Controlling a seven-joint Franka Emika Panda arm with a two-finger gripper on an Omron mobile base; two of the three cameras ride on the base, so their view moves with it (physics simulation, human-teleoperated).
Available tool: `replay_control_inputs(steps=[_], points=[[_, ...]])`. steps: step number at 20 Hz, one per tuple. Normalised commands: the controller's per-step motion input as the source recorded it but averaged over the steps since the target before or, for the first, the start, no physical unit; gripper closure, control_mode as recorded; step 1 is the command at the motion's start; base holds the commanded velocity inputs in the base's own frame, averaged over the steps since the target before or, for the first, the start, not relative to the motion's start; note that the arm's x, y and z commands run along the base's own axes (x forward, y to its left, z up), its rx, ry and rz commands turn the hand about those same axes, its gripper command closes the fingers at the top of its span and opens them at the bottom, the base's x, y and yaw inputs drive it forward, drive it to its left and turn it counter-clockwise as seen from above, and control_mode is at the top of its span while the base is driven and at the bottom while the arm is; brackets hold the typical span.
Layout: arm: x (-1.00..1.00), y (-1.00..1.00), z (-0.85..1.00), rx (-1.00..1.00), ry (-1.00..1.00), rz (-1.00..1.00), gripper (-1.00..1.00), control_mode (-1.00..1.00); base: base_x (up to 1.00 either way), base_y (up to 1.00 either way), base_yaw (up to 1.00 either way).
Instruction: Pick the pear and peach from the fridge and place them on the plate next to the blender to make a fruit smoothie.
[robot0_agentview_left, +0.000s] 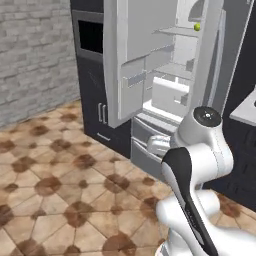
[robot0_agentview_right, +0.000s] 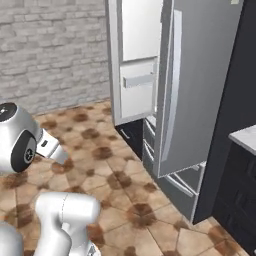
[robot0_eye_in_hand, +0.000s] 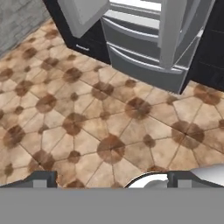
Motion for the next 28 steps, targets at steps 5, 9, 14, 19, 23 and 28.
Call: replay_control_inputs(steps=[5,9,14,19,23,28], points=[[0.0,0.0,0.0,0.0,0.0,0.0,-1.0,1.0,0.92,0.48,-0.54],[0.0,0.0,0.0,0.0,0.0,0.0,-1.0,1.0,0.76,0.53,-0.62],[0.0,0.0,0.0,0.0,0.0,0.0,-1.0,1.0,0.56,0.45,-0.7],[0.0,0.0,0.0,0.0,0.0,0.0,-1.0,1.0,0.85,0.57,-0.61],[0.0,0.0,0.0,0.0,0.0,0.0,-1.0,1.0,0.6,0.2,-0.24],[0.0,0.0,0.0,0.0,0.0,0.0,-1.0,1.0,0.38,0.33,-0.18]])
